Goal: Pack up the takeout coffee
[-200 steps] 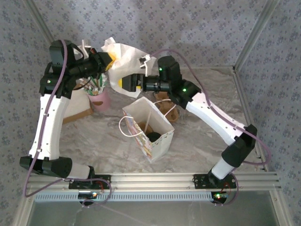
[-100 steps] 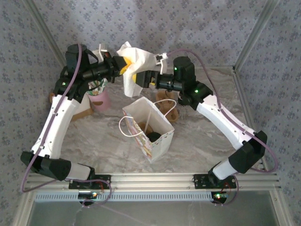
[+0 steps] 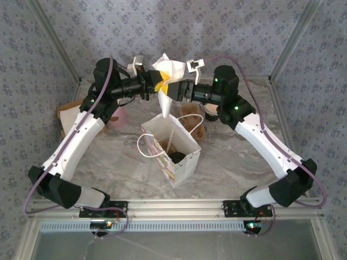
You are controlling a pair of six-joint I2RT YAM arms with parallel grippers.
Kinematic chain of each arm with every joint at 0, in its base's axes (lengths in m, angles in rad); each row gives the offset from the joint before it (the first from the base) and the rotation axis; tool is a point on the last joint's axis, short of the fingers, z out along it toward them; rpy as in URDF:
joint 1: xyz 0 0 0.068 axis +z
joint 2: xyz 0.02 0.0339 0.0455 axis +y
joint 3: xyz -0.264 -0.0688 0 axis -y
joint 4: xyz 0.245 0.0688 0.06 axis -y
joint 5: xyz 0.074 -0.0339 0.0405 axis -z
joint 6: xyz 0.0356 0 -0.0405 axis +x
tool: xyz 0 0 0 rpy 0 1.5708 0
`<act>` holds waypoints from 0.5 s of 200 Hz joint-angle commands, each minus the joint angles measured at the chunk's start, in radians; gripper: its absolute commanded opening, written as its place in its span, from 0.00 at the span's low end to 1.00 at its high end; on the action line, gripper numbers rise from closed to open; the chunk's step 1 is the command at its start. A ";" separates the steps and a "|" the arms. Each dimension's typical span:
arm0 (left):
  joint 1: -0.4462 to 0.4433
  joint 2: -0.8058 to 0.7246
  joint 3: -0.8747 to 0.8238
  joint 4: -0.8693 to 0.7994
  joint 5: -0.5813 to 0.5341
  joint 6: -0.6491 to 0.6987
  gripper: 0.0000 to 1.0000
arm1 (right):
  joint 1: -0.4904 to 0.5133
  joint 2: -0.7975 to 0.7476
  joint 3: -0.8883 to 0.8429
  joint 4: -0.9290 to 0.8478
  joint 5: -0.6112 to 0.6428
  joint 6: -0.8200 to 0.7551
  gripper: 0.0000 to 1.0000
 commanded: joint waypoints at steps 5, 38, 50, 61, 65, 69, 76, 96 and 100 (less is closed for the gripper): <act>-0.017 0.007 -0.010 0.082 -0.001 -0.040 0.00 | 0.002 -0.038 -0.016 0.048 -0.048 0.006 0.78; -0.021 0.006 -0.009 0.042 -0.020 -0.009 0.13 | -0.001 -0.054 -0.027 0.049 -0.051 0.004 0.71; -0.021 0.005 0.002 0.004 -0.030 0.016 0.19 | -0.001 -0.062 -0.031 0.046 -0.049 0.000 0.67; -0.021 0.007 0.007 -0.012 -0.034 0.027 0.24 | -0.003 -0.070 -0.035 0.046 -0.047 0.000 0.65; -0.021 0.007 0.008 -0.015 -0.036 0.029 0.26 | -0.002 -0.072 -0.036 0.046 -0.047 0.000 0.63; -0.021 0.007 0.008 -0.017 -0.036 0.031 0.28 | -0.003 -0.074 -0.038 0.046 -0.047 0.000 0.61; -0.021 0.009 0.008 -0.022 -0.038 0.035 0.31 | -0.002 -0.076 -0.039 0.046 -0.048 0.000 0.58; -0.021 0.009 0.005 -0.038 -0.045 0.048 0.37 | -0.002 -0.081 -0.043 0.046 -0.045 0.002 0.52; -0.021 0.009 0.005 -0.039 -0.047 0.050 0.38 | -0.002 -0.083 -0.044 0.046 -0.044 0.001 0.50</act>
